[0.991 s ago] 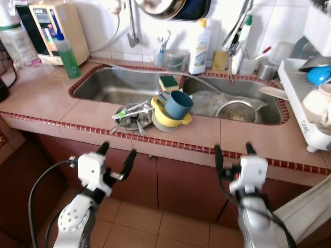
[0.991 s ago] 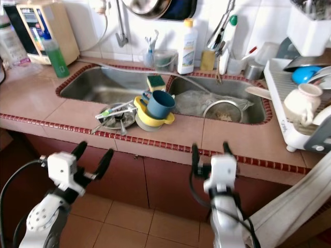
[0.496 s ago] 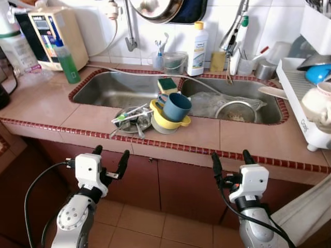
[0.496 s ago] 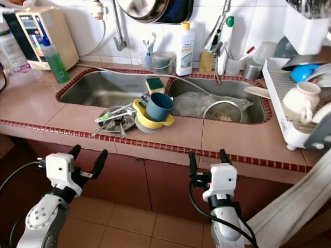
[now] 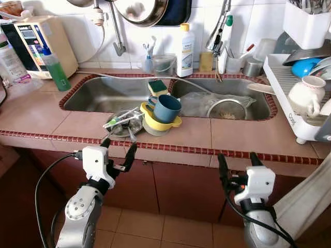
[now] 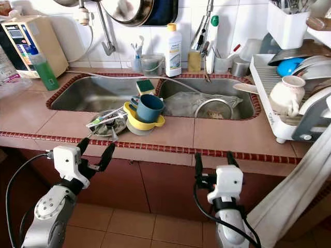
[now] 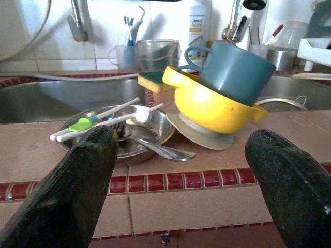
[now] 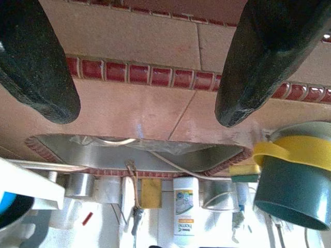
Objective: Kitchen organization
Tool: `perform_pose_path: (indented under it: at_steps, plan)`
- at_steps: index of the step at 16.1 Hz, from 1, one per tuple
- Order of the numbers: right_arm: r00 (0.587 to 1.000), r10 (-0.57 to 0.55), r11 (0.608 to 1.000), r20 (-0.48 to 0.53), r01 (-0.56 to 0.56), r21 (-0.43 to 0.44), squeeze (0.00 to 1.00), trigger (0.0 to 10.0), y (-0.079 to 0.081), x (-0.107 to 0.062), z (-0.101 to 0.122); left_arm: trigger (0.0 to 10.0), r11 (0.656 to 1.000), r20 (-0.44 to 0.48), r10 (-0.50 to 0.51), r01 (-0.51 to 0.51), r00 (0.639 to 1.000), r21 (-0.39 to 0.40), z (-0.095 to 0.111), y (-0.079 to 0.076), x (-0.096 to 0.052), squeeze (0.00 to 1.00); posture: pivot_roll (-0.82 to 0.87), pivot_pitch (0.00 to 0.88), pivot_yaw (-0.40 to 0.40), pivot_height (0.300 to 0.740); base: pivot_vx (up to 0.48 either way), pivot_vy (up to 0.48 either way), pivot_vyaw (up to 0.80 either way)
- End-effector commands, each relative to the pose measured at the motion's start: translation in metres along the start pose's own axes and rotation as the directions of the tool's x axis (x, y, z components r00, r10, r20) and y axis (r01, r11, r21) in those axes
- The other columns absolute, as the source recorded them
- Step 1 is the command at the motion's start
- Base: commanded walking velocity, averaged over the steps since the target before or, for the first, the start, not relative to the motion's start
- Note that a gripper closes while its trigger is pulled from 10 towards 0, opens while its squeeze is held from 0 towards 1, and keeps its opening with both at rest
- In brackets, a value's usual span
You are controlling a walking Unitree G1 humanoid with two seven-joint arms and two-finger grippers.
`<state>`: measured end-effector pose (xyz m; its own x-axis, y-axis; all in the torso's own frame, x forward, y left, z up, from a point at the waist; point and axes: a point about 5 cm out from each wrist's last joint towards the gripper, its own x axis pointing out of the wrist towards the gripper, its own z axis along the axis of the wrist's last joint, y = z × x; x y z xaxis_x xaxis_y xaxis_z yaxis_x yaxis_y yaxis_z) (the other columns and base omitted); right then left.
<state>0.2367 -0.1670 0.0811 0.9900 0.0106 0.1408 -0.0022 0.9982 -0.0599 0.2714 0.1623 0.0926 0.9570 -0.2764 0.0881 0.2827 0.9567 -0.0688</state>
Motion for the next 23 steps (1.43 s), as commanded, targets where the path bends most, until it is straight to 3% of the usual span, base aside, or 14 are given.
perform_pose_path:
  at_steps: [1,13,23]
  plan:
    - [1.0,0.002,1.0,0.022,-0.002,-0.007,0.0,10.0,-0.0004,0.0017,0.0059,10.0,1.0,-0.026,-0.017,0.017,1.0,-0.002,-0.0044,-0.0004,-0.0013,0.0,-0.22,0.0,0.103,0.74,0.0,0.0,0.0]
    - [0.999,0.038,0.999,0.003,-0.038,-0.015,0.0,10.0,0.0021,0.0026,0.003,10.0,1.0,-0.031,-0.023,0.022,0.999,-0.021,-0.0056,0.0,-0.0051,0.0,-0.2,0.0,0.074,0.74,0.0,0.0,0.0]
    - [0.998,0.067,0.998,-0.007,-0.067,-0.021,0.0,10.0,0.0027,0.0035,0.0011,10.0,1.0,-0.028,-0.019,0.019,0.999,-0.024,-0.0055,-0.0001,-0.0067,0.0,-0.19,0.0,0.059,0.74,0.247,0.0,0.0]
